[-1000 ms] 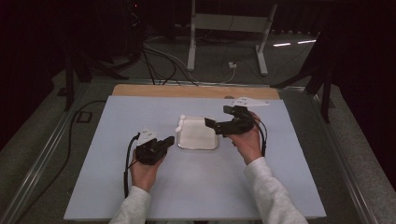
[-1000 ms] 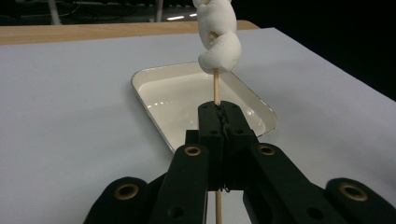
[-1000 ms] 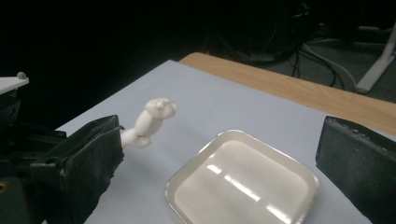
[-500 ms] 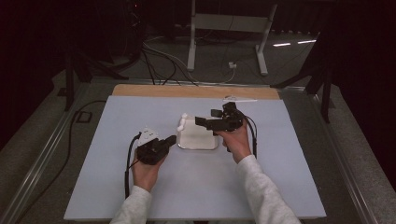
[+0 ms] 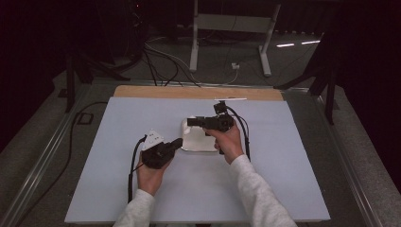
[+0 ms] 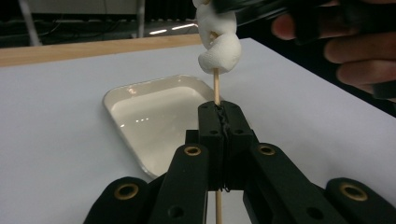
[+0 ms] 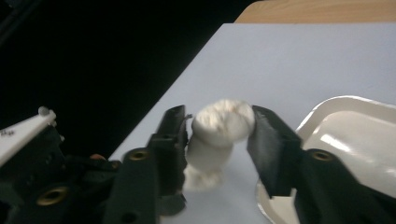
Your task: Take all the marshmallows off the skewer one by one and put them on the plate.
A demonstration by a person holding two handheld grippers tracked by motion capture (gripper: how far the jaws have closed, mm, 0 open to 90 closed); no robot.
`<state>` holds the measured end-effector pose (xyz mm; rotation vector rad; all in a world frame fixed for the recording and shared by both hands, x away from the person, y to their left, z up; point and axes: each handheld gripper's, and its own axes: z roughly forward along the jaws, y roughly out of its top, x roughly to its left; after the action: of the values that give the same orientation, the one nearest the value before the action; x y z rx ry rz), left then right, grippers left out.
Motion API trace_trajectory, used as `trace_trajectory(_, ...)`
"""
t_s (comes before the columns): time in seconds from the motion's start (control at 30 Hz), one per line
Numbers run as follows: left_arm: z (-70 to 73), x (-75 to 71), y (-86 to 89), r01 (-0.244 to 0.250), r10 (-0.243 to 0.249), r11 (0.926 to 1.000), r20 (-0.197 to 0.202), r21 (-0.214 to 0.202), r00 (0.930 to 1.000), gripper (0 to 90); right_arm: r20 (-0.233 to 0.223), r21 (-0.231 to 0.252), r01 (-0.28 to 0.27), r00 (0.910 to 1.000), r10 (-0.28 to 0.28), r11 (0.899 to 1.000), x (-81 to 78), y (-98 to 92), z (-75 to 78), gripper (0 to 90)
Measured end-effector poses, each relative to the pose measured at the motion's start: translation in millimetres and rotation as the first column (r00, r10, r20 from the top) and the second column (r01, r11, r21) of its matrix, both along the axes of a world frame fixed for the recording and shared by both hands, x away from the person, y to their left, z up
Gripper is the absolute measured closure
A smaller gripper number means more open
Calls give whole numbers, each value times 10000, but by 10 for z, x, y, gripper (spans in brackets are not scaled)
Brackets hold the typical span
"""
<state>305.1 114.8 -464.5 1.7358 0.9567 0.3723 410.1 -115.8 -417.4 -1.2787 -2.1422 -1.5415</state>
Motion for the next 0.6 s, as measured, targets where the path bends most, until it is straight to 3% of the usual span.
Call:
trace_trajectory(0.07, -18, 9, 8, -11, 11, 10000, -51, -29, 10000, 900, -166, -59, 109, 9998, -110, 9999, 4, 12, 8, 664)
trace_trajectory(0.27, -74, 13, 5, 103, -109, 9987, 112, 508, 9999, 900, 54, -394, 184, 9998, -182, 9991, -22, 18, 41, 715)
trace_trajectory(0.47, -65, 1, -2, 179, -209, 9959, 335, 881, 9992, 900, 76, -57, 450, 9990, -450, 9990, -36, -40, 72, 746)
trace_trajectory(0.6, -61, -7, 0, 142, -191, 9934, 420, 1137, 9989, 900, 240, -101, 534, 9983, -532, 9985, -54, -37, 78, 754)
